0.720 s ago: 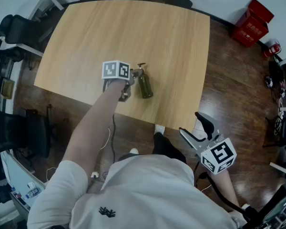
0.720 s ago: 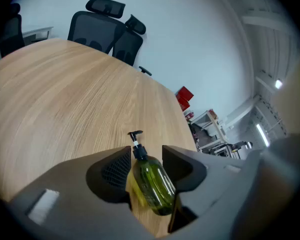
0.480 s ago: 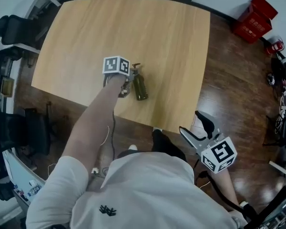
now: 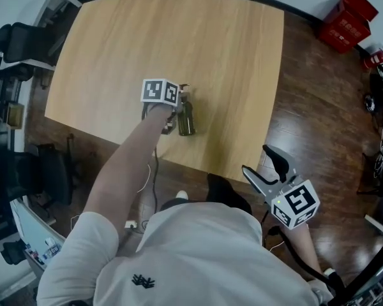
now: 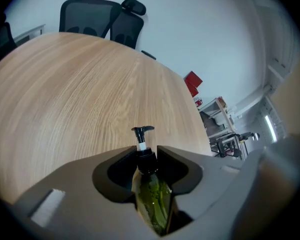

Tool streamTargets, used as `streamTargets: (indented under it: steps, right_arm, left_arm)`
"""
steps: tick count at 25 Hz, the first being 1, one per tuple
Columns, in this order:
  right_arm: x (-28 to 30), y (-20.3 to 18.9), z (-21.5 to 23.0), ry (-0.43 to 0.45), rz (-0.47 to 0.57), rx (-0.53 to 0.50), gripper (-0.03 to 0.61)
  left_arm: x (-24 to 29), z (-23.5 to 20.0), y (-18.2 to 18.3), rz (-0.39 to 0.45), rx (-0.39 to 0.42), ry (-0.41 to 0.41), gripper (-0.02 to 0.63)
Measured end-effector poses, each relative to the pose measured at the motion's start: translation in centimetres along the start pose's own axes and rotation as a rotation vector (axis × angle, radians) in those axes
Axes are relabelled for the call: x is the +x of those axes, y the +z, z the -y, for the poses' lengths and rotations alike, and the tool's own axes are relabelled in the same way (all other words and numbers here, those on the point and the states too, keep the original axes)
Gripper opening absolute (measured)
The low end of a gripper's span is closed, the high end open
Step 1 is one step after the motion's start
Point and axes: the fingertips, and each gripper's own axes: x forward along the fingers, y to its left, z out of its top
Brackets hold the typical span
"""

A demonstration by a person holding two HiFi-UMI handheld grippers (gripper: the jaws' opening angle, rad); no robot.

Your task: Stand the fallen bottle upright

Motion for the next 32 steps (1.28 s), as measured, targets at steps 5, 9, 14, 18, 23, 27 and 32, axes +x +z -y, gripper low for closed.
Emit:
streamTargets:
  steps: [5, 9, 14, 18, 23, 27, 32]
  right_arm:
    - [0.5, -0.1, -0.3, 0.014, -0.001, -0.001, 0.308]
    - [0.6, 0.1, -0.7, 0.020, 0.003, -0.008, 0.307]
    - [0.6, -0.1, -1.3, 0.022, -0.006, -0.019, 0.305]
    - [0.5, -0.3, -1.9, 0.011, -0.011, -0.026, 0.305]
    - [0.2, -0.2, -3.2, -0.013, 0.005, -0.036, 0.305]
    - [-0.4, -0.7, -4.5, -0.046, 0.003, -0.058, 0.307]
    - [-1.1, -1.2, -7.1, -0.096, 0.027, -0.085, 0.307]
  left_arm:
    - [-4.4, 1.6, 3.5, 0.219, 0.164, 0.028, 0.123]
    - [-8.0, 3.0, 5.6, 0.405, 0.292, 0.052, 0.115]
    - [-9.6, 3.7, 4.4, 0.565, 0.472, 0.133, 0.114]
    - [-9.0, 4.5, 4.1, 0.571, 0.528, 0.151, 0.114]
    - [-8.5, 4.4, 4.6, 0.561, 0.572, 0.164, 0.117]
    - [-9.2, 4.4, 5.0, 0.598, 0.590, 0.183, 0.230]
    - [-12.9, 4.9, 3.1, 0.705, 0.622, 0.176, 0.276]
